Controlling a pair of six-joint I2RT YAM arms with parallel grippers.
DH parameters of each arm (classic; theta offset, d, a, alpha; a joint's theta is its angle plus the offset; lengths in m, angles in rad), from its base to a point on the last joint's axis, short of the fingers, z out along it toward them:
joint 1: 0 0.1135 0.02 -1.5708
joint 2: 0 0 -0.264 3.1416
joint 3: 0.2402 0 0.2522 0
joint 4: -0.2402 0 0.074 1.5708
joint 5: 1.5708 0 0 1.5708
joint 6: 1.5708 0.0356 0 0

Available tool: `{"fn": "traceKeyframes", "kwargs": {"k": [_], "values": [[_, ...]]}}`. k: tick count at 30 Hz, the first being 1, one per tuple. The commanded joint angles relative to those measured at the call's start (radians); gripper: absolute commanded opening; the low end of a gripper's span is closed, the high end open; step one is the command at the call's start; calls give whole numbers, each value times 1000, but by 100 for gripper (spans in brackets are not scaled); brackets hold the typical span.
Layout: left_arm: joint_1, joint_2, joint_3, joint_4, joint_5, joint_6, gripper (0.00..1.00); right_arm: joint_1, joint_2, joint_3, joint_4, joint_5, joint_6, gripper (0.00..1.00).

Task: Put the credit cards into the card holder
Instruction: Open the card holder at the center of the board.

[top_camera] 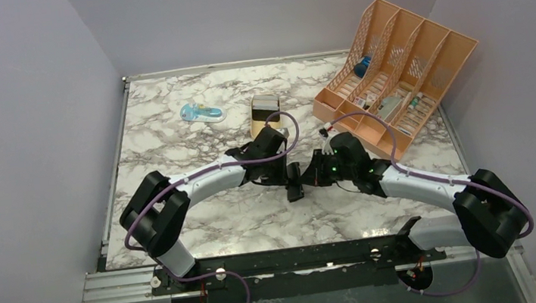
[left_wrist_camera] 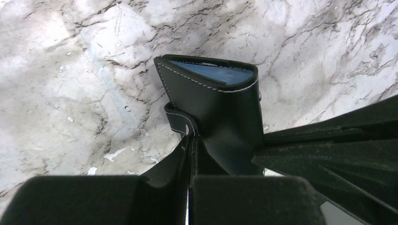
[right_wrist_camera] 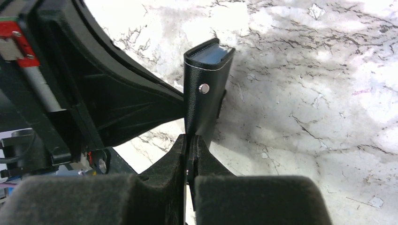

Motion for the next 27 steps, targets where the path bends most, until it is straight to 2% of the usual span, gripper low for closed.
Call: {"fn": "traceKeyframes", "kwargs": {"k": [1, 8, 14, 20, 23, 27], "values": [[12, -47, -22, -57, -135, 29, 0, 4, -20, -29, -32, 1, -6, 1], [12, -109, -68, -85, -205, 25, 0, 4, -22, -26, -93, 67, -45, 1], [12, -143, -80, -82, -176, 14, 0, 4, -18, -10, -134, 114, -67, 1], [12, -176, -98, -11, -54, -19, 0, 3, -17, 73, -284, 168, -108, 35], [12, -196, -110, 31, -7, -42, 0, 4, -43, 84, -298, 143, -122, 44], [13, -219, -109, 59, 20, -61, 0, 4, -46, 90, -270, 71, -106, 48]]}}
